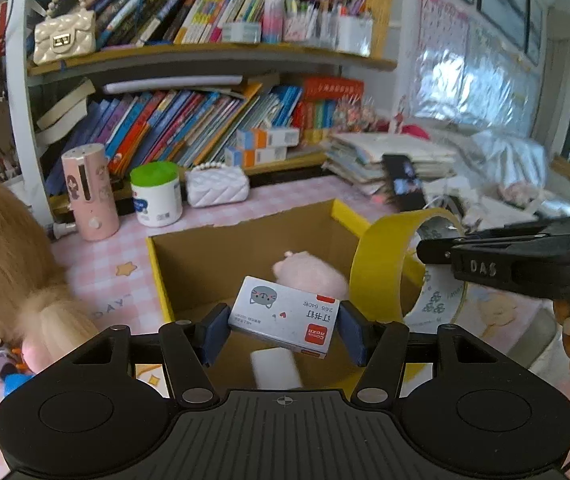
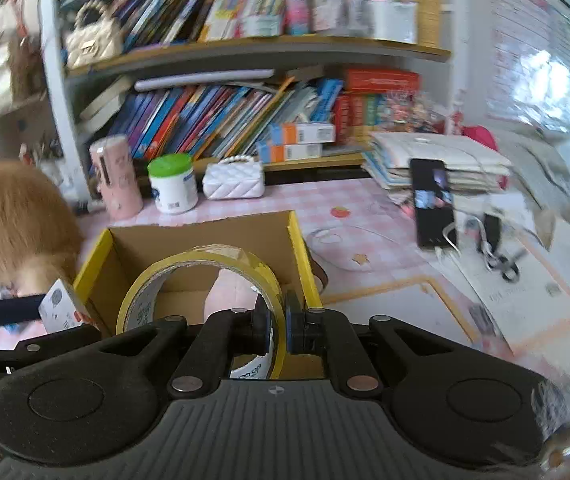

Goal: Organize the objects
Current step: 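Carry the tape roll and card box over the yellow box with both tools, then open both tools to drop the tape roll and card box into the box, then withdraw both open tools and move toward the toys on the table, then grasp the pink plush chick with the right tool while the left tool grasps the green tape dispenser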

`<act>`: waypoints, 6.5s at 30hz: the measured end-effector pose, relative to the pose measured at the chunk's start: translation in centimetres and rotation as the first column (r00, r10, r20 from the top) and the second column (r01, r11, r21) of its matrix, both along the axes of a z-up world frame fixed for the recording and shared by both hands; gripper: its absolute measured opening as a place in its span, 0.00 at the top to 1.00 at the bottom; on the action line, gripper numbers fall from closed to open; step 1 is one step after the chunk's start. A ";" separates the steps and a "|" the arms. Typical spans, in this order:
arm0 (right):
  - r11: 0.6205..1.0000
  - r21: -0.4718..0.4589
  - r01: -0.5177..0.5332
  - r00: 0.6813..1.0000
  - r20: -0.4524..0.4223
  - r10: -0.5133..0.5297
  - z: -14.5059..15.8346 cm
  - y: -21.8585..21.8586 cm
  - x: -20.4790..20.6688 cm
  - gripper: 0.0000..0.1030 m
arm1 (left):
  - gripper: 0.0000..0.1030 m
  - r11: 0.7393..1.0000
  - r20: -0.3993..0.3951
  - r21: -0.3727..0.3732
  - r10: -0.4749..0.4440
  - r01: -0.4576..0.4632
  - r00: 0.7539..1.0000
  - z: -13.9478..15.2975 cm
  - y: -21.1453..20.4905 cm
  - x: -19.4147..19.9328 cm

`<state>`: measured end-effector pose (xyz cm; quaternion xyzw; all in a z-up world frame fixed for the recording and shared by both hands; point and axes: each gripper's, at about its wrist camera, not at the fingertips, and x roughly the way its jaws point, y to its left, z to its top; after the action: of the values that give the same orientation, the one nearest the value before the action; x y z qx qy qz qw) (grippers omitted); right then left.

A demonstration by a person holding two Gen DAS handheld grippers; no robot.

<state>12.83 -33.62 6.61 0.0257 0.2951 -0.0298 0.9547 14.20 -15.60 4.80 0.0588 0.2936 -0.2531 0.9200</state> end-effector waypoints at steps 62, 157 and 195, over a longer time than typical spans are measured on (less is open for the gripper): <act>1.000 -0.004 0.015 0.997 -0.079 -0.015 -4.8 2.4 -5.5 0.69 | 0.13 0.975 -0.027 0.048 0.217 -0.216 0.976 -3.1 4.5 -6.6; 0.952 0.137 -0.275 0.927 -0.226 0.300 -9.3 29.9 15.7 0.13 | 0.31 0.828 -0.181 0.143 0.560 -0.542 0.809 -8.9 27.9 10.3; 0.923 0.084 -0.376 0.912 -0.145 0.384 -5.9 27.0 8.6 0.31 | 0.78 0.857 -0.228 -0.087 0.479 -0.508 0.848 -4.2 28.0 0.8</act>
<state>21.46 -6.58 0.68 -0.0085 0.3701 0.1625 0.9146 15.04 12.36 0.57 -0.1109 0.3696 -0.0329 0.9220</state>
